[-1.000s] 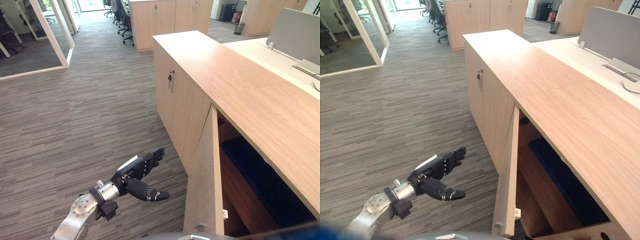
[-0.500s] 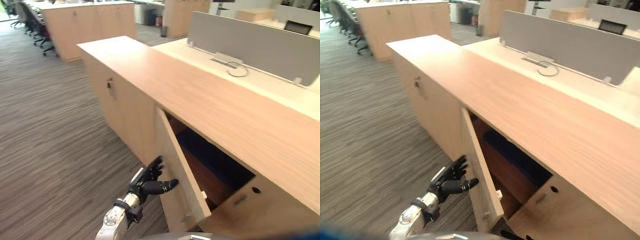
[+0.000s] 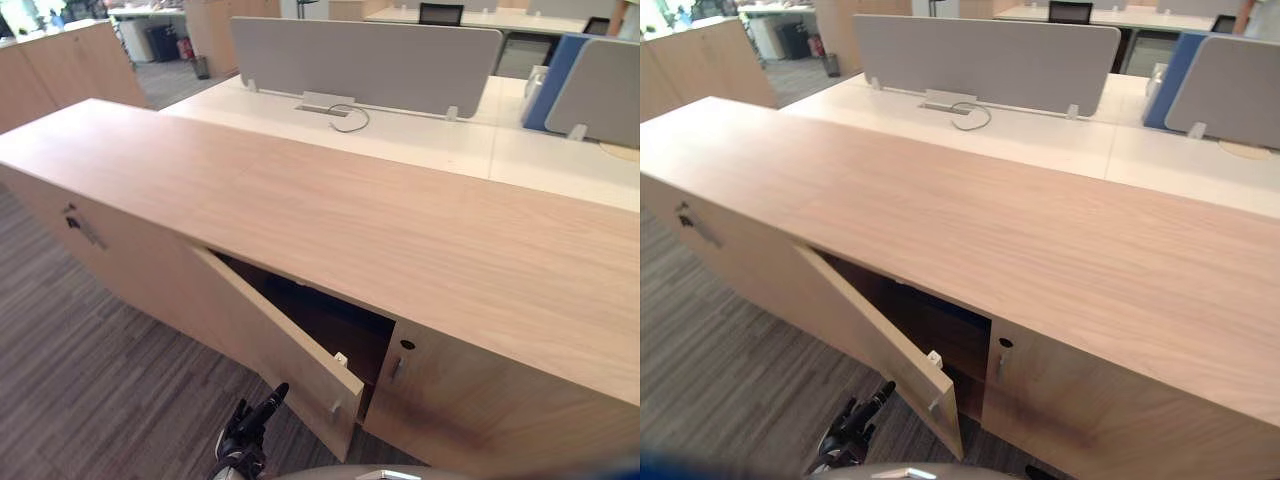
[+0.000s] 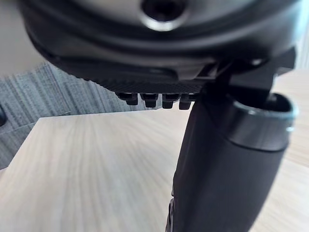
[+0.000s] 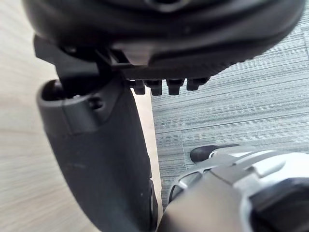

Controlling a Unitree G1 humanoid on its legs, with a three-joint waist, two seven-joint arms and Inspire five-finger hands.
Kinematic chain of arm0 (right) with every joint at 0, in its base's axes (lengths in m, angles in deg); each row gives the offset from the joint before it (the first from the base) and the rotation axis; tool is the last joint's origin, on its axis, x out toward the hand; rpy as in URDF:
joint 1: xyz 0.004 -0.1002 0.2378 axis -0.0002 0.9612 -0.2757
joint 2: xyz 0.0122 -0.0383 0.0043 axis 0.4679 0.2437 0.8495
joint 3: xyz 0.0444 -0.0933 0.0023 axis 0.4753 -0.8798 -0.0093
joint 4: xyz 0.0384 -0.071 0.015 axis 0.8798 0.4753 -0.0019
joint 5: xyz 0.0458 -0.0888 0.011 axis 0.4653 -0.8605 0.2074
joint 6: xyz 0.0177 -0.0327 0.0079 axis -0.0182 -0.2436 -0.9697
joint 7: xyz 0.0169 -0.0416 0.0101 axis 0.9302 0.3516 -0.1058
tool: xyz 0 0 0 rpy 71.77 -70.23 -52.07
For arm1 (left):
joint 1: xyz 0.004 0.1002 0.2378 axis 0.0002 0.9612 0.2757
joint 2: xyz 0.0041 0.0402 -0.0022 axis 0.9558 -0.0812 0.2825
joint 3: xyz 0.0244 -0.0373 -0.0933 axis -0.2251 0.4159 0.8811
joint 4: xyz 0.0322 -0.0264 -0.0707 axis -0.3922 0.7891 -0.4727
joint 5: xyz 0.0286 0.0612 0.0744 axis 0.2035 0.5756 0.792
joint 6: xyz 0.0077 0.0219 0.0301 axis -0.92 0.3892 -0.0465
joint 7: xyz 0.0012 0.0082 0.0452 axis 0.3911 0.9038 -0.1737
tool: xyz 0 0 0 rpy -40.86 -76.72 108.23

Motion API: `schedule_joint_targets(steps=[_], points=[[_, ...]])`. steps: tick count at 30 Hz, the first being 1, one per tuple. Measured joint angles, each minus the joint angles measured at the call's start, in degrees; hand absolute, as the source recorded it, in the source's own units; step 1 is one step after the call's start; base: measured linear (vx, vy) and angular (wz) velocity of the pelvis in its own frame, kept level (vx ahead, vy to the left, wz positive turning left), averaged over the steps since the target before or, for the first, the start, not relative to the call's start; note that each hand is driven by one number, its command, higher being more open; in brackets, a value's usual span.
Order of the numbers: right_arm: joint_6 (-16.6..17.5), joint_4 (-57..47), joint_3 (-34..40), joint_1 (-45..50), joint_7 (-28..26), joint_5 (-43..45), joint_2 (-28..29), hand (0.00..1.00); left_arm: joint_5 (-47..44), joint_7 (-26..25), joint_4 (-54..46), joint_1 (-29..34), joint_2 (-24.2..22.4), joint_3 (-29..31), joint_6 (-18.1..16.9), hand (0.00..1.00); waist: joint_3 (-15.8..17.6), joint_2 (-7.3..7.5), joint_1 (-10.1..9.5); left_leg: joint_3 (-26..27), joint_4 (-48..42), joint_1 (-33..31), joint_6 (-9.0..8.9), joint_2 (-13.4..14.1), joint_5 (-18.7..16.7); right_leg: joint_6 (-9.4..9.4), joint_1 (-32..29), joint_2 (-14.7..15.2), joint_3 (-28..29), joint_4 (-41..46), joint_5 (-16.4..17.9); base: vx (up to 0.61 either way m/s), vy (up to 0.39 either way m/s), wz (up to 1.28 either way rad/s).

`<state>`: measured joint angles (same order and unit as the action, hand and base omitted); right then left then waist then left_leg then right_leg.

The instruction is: Walk over to the cabinet, pick up the folder, carry it to the office cabinet, place the folder inside the office cabinet, then close the office cabinet door

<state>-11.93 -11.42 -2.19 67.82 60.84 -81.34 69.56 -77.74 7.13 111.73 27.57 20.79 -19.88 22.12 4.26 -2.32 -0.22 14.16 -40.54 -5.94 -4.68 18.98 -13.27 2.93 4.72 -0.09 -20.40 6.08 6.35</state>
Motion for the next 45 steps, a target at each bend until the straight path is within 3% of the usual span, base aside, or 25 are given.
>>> schedule_joint_targets(steps=[2,3,4,5,6,8,10,12,17,20,22,25,28,34,39,45], points=[[0.1,0.0,-1.7,-1.6,0.2,1.2,-0.3,1.0,0.5,-0.6,0.5,1.0,-0.2,2.1,-0.3,1.0,0.1,-0.02,-0.91,-11.2,7.1,-0.3,-1.15,-7.0,-1.5,-0.5,0.1,0.1,4.7,0.8,0.0,0.07,0.116,-1.15],[0.2,0.0,-1.7,-2.2,0.2,1.2,-0.3,1.0,0.6,-0.6,0.9,1.2,-0.4,2.6,-0.3,1.0,0.0,-0.08,-1.02,-13.9,9.4,-0.1,-1.03,-8.4,-1.4,-0.81,0.1,0.0,5.7,0.8,0.0,0.07,0.224,-1.0],[0.3,-0.1,-1.7,-2.9,0.2,1.2,-0.2,1.0,0.6,-0.4,1.9,1.4,-0.6,3.4,-0.3,1.0,-0.1,-0.5,-1.0,-17.7,14.3,0.4,0.44,-10.0,0.6,-1.68,0.0,-0.2,7.1,0.9,0.0,0.09,0.267,-0.65],[0.5,-0.2,-1.8,-3.1,0.1,1.2,-0.1,1.0,0.8,-0.3,3.1,1.4,-0.6,3.9,-0.2,1.0,-0.5,-0.92,-0.94,-18.4,17.6,1.7,-0.39,-10.2,1.0,-2.76,0.1,-0.4,8.1,0.8,0.1,0.11,0.28,-0.47],[0.6,-0.2,-2.0,-3.2,0.1,1.2,0.1,1.0,1.2,-0.3,3.4,1.4,-0.6,4.2,-0.1,1.0,-0.8,-0.85,-0.81,-18.1,19.4,2.5,-0.65,-10.3,0.6,-3.2,0.1,-0.1,8.3,0.5,0.0,0.09,0.256,-0.21],[0.7,-0.7,-2.0,-3.2,0.0,1.2,1.8,1.0,3.3,-0.2,3.7,1.3,0.6,4.6,-0.2,1.0,-1.2,0.82,-0.94,-16.0,23.6,4.0,0.83,-12.5,1.5,-4.91,-0.5,2.4,9.8,-0.3,-0.8,0.07,0.246,-0.22],[0.8,-0.9,-1.6,-3.2,-0.4,1.3,3.0,1.0,5.3,-0.1,5.0,1.2,1.4,4.3,-0.2,1.0,-1.7,1.47,-0.93,-14.6,26.4,5.6,1.64,-14.2,2.5,-6.07,-0.4,4.1,10.8,-1.4,-1.4,0.08,0.198,-0.27],[0.9,-2.5,-1.6,-2.8,-1.7,1.2,3.3,1.0,7.8,0.0,5.8,0.9,1.6,3.2,-0.1,1.0,-2.1,1.49,-0.87,-12.5,30.6,7.9,2.65,-16.3,4.2,-7.4,-0.4,6.1,12.4,-2.2,-2.1,0.08,0.191,-0.33],[0.8,-3.0,-1.8,-2.6,-2.2,1.1,3.2,1.0,9.7,0.2,6.6,-0.7,1.4,1.4,-0.2,1.0,-1.9,0.49,-0.72,-9.6,33.8,10.9,3.29,-18.4,5.2,-8.94,-0.5,8.2,14.9,-1.7,-2.6,0.03,0.131,-0.3],[0.7,-4.5,-4.5,-2.7,-2.3,1.1,3.1,1.0,9.7,0.6,6.3,-1.3,1.5,0.9,-0.3,1.0,-0.8,0.86,-0.94,-7.8,34.4,12.7,3.54,-19.0,5.4,-9.89,-3.1,9.1,16.3,5.1,-0.5,-0.03,0.075,-0.31],[0.8,-5.7,-4.9,-2.7,-2.2,1.1,3.7,1.0,9.7,0.6,4.6,-1.3,1.8,1.0,-0.4,1.0,0.6,2.29,-0.93,-6.6,34.9,13.7,3.69,-20.2,5.5,-9.55,-6.0,10.8,16.0,12.3,2.7,-0.1,0.029,-0.26],[1.1,-5.7,-5.6,-2.4,-2.1,1.1,4.0,1.0,10.4,0.6,4.3,-0.8,2.0,1.1,-0.8,1.0,0.3,3.07,-0.84,-5.7,35.9,13.9,4.34,-20.4,5.9,-9.18,-6.7,11.8,14.2,12.9,3.9,-0.07,-0.03,-0.09],[1.3,-5.6,-3.7,-2.2,-2.2,1.1,4.2,1.0,10.7,0.6,4.4,-0.1,1.8,1.2,-0.8,1.0,-0.1,2.67,-0.93,-5.1,36.6,13.8,4.71,-18.8,6.1,-8.59,-6.6,10.4,13.0,10.9,2.9,-0.01,-0.056,-0.09],[1.3,-4.3,-1.1,-2.1,-1.6,1.2,4.2,1.0,10.7,0.6,6.9,1.2,1.7,4.7,-0.6,1.0,-1.2,2.13,-1.08,-3.7,40.0,13.6,1.62,-14.0,7.7,-6.27,-4.7,4.2,13.2,0.4,-2.7,0.08,-0.118,-0.18],[1.3,-3.1,1.0,-2.1,-1.0,1.3,4.2,1.0,12.0,0.7,7.9,1.0,1.5,4.9,-0.3,1.0,-1.8,1.52,-1.06,-3.7,40.5,15.5,0.45,-13.2,7.6,-5.97,-0.3,2.7,12.8,-5.4,-4.5,0.08,-0.063,-0.01],[1.3,-2.1,3.5,-2.7,-1.0,1.7,4.1,1.0,13.5,0.8,8.8,0.3,1.4,4.3,-0.3,1.0,-2.3,0.86,-1.07,-3.8,40.9,15.7,0.44,-13.5,7.6,-5.95,1.7,2.3,12.9,-9.9,-7.0,0.0,0.0,-0.01]])
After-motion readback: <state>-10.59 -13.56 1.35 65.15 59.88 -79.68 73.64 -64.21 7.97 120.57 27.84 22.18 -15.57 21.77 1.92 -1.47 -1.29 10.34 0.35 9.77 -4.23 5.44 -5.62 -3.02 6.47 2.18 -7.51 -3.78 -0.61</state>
